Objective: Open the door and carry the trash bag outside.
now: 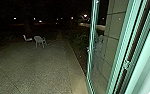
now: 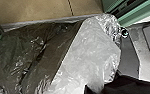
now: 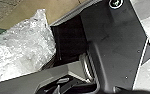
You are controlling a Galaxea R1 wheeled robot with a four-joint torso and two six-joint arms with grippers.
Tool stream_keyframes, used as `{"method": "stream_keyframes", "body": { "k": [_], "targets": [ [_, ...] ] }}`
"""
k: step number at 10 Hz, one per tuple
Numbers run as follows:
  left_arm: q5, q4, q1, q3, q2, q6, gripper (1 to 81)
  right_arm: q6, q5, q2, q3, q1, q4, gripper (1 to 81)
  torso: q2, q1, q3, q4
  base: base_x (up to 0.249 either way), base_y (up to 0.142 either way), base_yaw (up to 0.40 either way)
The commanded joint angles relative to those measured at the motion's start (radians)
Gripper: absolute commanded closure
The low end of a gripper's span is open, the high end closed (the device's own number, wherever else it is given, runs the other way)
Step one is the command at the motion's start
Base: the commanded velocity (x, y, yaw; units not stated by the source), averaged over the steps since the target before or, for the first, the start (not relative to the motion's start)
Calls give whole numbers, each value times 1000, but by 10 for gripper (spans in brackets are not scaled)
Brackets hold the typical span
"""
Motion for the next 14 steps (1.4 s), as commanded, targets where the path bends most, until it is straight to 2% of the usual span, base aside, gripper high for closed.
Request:
{"method": "stream_keyframes", "body": {
  "k": [1, 14],
  "targets": [
    [49, -1, -49, 6, 2, -1, 811, -1, -26, -1, 3, 40, -10, 10, 0, 0, 0, 0, 114, 0, 0],
    [49, -1, -49, 6, 0, -1, 811, -3, -28, 2, 3, 38, -12, 10, 0, -1, 0, 0, 112, 0, 0]
  ]
}}
